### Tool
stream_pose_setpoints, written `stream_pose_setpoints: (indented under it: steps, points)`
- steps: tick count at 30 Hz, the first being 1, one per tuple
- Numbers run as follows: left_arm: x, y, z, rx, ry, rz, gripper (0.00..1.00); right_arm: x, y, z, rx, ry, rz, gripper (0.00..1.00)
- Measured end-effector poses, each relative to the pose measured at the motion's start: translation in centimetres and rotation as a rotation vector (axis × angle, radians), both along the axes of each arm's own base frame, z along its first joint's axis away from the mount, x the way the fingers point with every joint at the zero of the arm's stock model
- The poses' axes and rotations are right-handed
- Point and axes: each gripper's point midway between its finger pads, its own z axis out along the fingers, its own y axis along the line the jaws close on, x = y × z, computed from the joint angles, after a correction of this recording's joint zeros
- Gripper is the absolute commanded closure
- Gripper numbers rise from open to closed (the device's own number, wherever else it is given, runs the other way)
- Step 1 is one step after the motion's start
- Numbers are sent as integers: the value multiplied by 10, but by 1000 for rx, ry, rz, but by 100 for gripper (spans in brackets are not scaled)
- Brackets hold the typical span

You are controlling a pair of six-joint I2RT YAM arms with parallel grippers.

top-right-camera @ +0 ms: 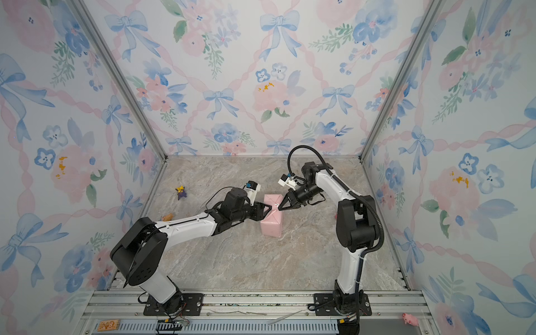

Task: Wrap a gift box in wrapping paper
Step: Stick the wrapping paper to the gift box.

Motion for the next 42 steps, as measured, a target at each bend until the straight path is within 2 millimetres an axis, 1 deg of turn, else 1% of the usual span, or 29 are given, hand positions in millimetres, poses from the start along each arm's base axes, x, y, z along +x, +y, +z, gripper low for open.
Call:
stream_pose_setpoints:
  steps: [6,14,28,42]
  points:
    - [0,0,0,0,1,0,43,-2,2,-5,0,30,4,100]
    - [0,0,0,2,-1,-2,43,-7,4,-6,4,64,9,100]
    - [1,0,3,8,-7,-3,43,-6,4,-7,-5,106,-20,100]
    - [2,4,8,28,-21,10,43,-6,4,-7,-4,115,-26,100]
